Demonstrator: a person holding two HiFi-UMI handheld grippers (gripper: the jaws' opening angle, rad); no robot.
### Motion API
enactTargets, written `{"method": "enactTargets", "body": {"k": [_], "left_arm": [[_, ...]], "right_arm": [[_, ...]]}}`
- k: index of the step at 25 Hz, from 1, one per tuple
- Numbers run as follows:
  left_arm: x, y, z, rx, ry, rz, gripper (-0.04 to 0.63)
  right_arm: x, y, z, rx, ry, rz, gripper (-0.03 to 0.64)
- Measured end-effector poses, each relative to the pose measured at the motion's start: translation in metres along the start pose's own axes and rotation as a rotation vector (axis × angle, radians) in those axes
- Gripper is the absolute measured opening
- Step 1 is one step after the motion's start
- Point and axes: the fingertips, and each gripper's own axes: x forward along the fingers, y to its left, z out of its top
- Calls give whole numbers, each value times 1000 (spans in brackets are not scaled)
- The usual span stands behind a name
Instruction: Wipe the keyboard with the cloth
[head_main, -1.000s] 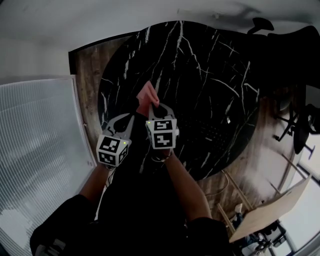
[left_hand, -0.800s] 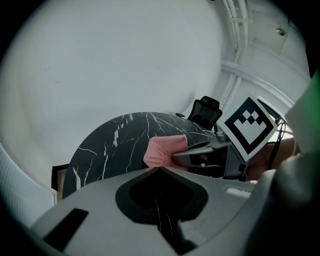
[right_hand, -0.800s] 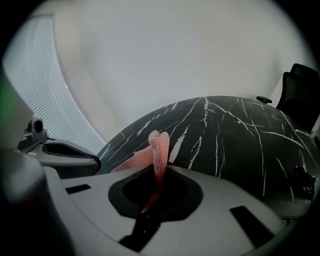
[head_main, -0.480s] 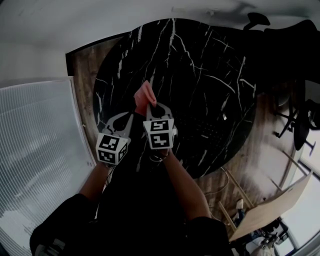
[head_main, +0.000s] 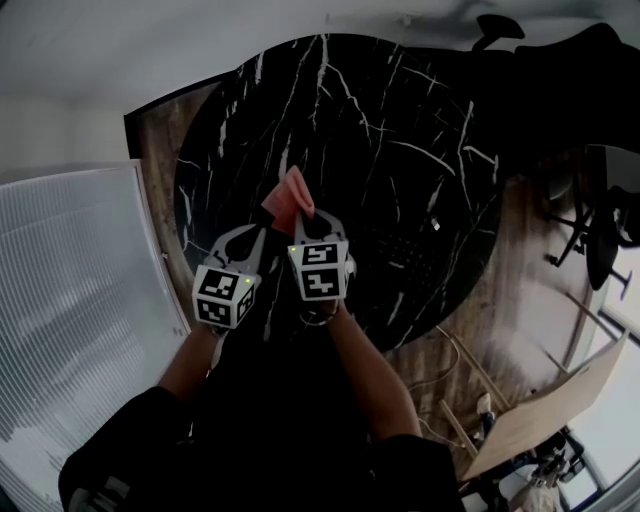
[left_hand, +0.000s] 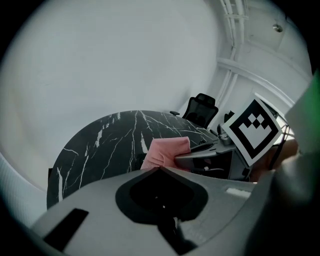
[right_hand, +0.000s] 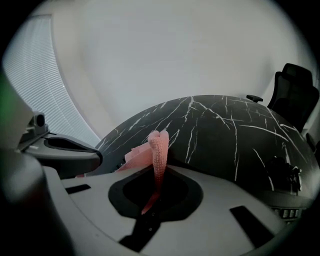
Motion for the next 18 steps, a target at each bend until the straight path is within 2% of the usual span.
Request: {"method": "enactTargets", "body": {"k": [18], "left_arm": [[24,-60,-6,66,36,-48,-2]], "right_arm": [[-42,-56,-34,60,-5,-73,6]]}}
